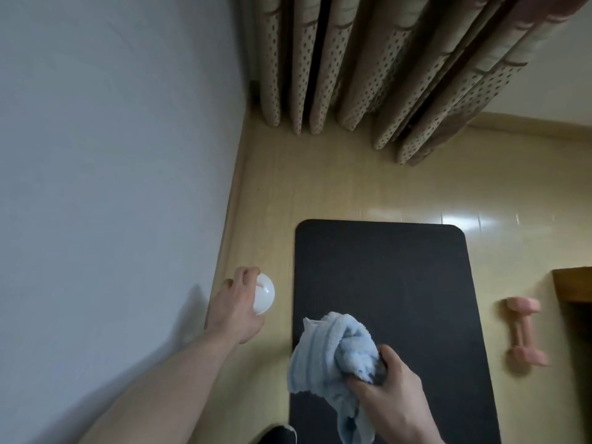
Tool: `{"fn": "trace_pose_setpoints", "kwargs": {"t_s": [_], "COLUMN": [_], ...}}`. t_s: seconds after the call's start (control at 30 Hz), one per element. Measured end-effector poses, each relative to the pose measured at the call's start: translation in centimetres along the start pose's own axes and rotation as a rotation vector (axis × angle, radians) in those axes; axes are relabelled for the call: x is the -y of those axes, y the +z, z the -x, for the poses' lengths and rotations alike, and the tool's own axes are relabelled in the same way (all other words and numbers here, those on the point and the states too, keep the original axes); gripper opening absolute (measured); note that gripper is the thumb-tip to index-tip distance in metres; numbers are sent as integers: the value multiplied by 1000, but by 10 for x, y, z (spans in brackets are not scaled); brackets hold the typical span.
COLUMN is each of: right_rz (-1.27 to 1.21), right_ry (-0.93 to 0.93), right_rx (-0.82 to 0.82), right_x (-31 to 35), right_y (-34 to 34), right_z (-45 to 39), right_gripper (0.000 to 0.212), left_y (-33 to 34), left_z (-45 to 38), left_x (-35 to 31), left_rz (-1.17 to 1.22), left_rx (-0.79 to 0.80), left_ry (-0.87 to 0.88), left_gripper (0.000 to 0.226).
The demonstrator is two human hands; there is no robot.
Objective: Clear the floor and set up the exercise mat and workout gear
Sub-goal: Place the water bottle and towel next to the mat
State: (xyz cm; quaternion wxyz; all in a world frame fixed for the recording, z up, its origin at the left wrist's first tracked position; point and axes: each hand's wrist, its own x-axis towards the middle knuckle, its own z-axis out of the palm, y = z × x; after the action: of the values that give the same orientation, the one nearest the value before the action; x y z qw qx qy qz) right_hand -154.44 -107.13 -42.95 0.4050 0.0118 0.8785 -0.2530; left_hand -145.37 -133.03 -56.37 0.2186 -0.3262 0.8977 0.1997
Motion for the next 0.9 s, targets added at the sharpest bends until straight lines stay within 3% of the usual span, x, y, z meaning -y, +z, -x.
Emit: {"fn": "trace_pose_setpoints", "kwargs": {"t_s": [0.47, 0.6, 0.77, 0.9], "right_rz": [-8, -32, -107, -163], "right_ry": [-2, 17, 57, 44], "right_rx": [43, 71, 162, 252], "right_x": [-18, -3, 13, 26], "right_y": [64, 82, 119, 154], "right_z": [-61, -52, -35, -24], "right_gripper": [17, 17, 18, 19], "left_y": [60, 46, 11, -19], "left_z": [-55, -40, -17, -13], "left_x": [22, 33, 53, 65], "left_rz": [36, 98, 8, 30], "left_rx": [-37, 58, 166, 107], "left_ry": [64, 45, 102, 59], "left_gripper": [88, 99, 114, 92]}}
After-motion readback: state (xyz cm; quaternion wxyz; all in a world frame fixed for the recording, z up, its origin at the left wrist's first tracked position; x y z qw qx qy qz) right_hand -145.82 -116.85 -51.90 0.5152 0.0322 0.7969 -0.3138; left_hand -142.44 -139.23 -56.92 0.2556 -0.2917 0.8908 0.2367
